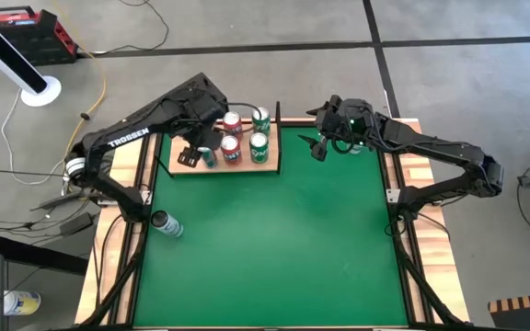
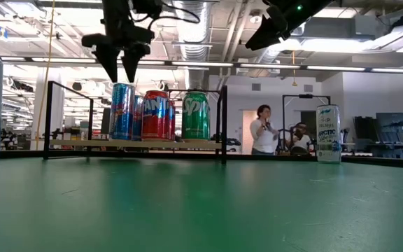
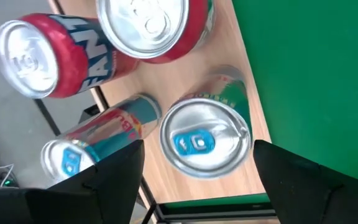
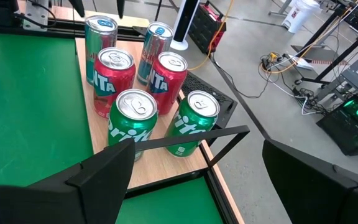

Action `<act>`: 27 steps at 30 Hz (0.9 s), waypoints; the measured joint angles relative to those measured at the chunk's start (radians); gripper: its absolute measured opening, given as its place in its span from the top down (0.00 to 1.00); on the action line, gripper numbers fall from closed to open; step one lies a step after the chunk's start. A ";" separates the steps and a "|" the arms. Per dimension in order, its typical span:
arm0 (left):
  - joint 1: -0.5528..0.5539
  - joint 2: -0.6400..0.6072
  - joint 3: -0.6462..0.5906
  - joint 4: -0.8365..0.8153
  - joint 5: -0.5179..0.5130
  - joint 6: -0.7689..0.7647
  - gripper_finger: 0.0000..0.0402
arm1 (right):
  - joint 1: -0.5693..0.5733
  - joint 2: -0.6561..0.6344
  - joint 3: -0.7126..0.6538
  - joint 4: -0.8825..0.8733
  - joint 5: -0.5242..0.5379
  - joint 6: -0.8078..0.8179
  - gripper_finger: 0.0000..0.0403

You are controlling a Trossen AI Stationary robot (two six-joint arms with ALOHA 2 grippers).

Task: Place canned beverage on shelf
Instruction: Put the blue soda can aligned with the other blue soda can on the shelf, then put the top white-blue soda can on the shelf

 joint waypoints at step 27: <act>-0.035 -0.188 0.000 0.120 0.670 -0.346 0.37 | -0.218 0.000 0.000 -0.320 0.290 0.333 0.06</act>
